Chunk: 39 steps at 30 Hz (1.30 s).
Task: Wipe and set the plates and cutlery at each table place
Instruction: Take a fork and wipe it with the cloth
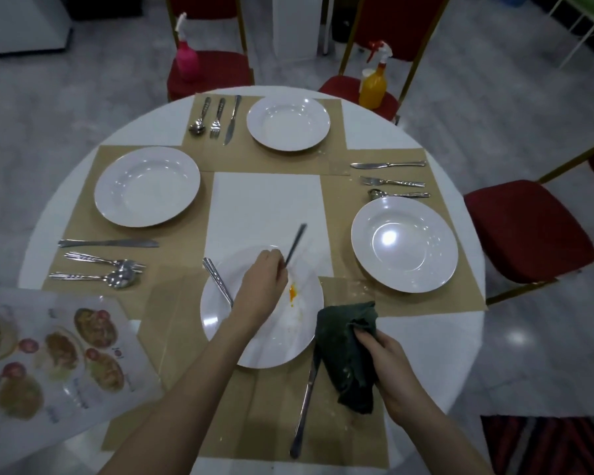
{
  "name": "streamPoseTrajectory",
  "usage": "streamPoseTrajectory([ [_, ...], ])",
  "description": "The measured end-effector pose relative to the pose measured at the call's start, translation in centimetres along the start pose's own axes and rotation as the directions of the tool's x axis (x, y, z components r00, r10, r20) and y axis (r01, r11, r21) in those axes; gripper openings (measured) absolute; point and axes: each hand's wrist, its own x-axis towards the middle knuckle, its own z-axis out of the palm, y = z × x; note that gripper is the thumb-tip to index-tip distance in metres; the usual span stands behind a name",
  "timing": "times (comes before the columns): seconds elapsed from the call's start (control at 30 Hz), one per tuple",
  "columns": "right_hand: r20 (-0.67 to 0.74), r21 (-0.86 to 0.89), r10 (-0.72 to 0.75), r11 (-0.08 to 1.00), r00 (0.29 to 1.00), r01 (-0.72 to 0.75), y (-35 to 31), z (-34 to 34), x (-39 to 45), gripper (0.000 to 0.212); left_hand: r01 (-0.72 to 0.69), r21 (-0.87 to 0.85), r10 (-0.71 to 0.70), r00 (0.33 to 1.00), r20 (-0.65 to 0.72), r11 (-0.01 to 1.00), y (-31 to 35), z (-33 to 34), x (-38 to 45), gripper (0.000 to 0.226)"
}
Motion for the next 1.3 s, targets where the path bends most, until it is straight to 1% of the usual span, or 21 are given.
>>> streamPoseTrajectory([
  [0.07, 0.016, 0.008, -0.005, 1.0, 1.0, 0.004, -0.1, 0.4, 0.0, 0.023, 0.095, -0.196, -0.114, 0.99, -0.088, 0.976, 1.3, -1.9, -0.9, 0.012],
  [0.1, 0.03, 0.014, -0.005, 1.0, 1.0, 0.005, -0.1, 0.8, 0.0, 0.024, 0.142, -0.331, -0.187, 0.977, -0.106, 0.933, 2.0, -2.7, -1.6, 0.01],
  [0.17, 0.058, 0.04, 0.007, 0.999, 0.998, -0.01, -0.1, 1.4, -0.2, 0.026, 0.188, -0.604, -0.305, 0.948, -0.096, 0.775, 3.8, -3.9, -3.5, 0.004],
  [0.2, 0.068, 0.062, 0.019, 0.998, 0.998, -0.023, 0.0, 1.8, -0.3, 0.028, 0.192, -0.702, -0.345, 0.935, -0.081, 0.686, 4.7, -4.2, -4.5, 0.001],
  [0.23, 0.076, 0.087, 0.029, 0.996, 0.997, -0.035, -0.1, 2.2, -0.4, 0.03, 0.196, -0.763, -0.38, 0.922, -0.069, 0.616, 5.6, -4.2, -5.7, 0.002],
  [0.27, 0.086, 0.118, 0.038, 0.992, 0.996, -0.048, -0.1, 2.6, -0.6, 0.032, 0.2, -0.799, -0.409, 0.91, -0.063, 0.567, 6.6, -4.0, -6.9, 0.003],
  [0.33, 0.127, 0.208, 0.026, 0.977, 0.992, -0.052, -0.4, 3.2, -1.1, 0.037, 0.211, -0.829, -0.453, 0.89, -0.057, 0.518, 8.2, -3.1, -9.3, 0.004],
  [0.43, 0.197, 0.333, -0.04, 0.943, 0.98, -0.029, -0.7, 3.4, -2.0, 0.039, 0.226, -0.819, -0.461, 0.886, -0.052, 0.527, 10.1, -1.7, -12.3, 0.009],
  [0.53, 0.179, 0.438, -0.072, 0.899, 0.981, -0.014, -0.8, 3.0, -2.9, 0.037, 0.219, -0.839, -0.461, 0.886, -0.042, 0.499, 11.5, -1.2, -13.9, 0.011],
  [0.6, 0.133, 0.436, -0.074, 0.9, 0.988, 0.008, -0.8, 2.5, -3.3, 0.039, 0.202, -0.849, -0.43, 0.902, -0.032, 0.487, 12.2, -1.2, -14.5, 0.009],
  [0.7, 0.038, 0.374, -0.099, 0.924, 0.994, 0.078, -0.9, 1.3, -3.1, 0.033, 0.159, -0.875, -0.383, 0.923, -0.033, 0.458, 12.4, -1.4, -15.5, 0.011],
  [0.73, 0.002, 0.352, -0.109, 0.93, 0.994, 0.102, -0.9, 0.8, -2.9, 0.032, 0.154, -0.873, -0.368, 0.929, -0.031, 0.462, 11.9, -1.5, -15.8, 0.013],
  [0.8, -0.044, 0.326, -0.135, 0.935, 0.99, 0.142, -1.1, -0.4, -2.5, 0.031, 0.177, -0.834, -0.315, 0.949, 0.004, 0.523, 10.6, -1.6, -16.3, 0.017],
  [0.87, -0.041, 0.298, -0.152, 0.942, 0.988, 0.157, -1.0, -1.2, -2.6, 0.028, 0.223, -0.742, -0.24, 0.967, 0.087, 0.632, 9.4, -1.2, -16.7, 0.02],
  [0.93, 0.019, 0.274, -0.138, 0.953, 0.99, 0.128, -0.5, -1.2, -2.9, 0.028, 0.24, -0.625, -0.181, 0.971, 0.157, 0.743, 9.0, -0.3, -17.1, 0.021],
  [1.0, 0.079, 0.25, -0.111, 0.964, 0.991, 0.088, 0.4, -0.3, -3.2, 0.029, 0.24, -0.564, -0.161, 0.969, 0.186, 0.79, 9.4, 0.8, -17.5, 0.021],
  [1.03, 0.073, 0.249, -0.096, 0.966, 0.993, 0.076, 0.9, 0.0, -3.0, 0.031, 0.244, -0.556, -0.162, 0.968, 0.193, 0.795, 9.6, 1.2, -17.9, 0.022],
  [1.1, 0.02, 0.272, -0.054, 0.961, 0.998, 0.047, 1.3, 0.2, -2.3, 0.036, 0.277, -0.589, -0.185, 0.96, 0.212, 0.759, 10.1, 1.6, -18.4, 0.024],
  [1.2, -0.057, 0.32, 0.023, 0.947, 0.998, -0.003, 0.5, -0.5, -1.1, 0.031, 0.323, -0.623, -0.208, 0.945, 0.252, 0.713, 10.6, 1.5, -18.9, 0.026],
  [1.3, -0.142, 0.257, -0.022, 0.965, 0.99, 0.058, -0.4, -1.1, -0.2, 0.029, 0.355, -0.653, -0.212, 0.933, 0.29, 0.669, 11.3, 1.1, -19.2, 0.026],
])
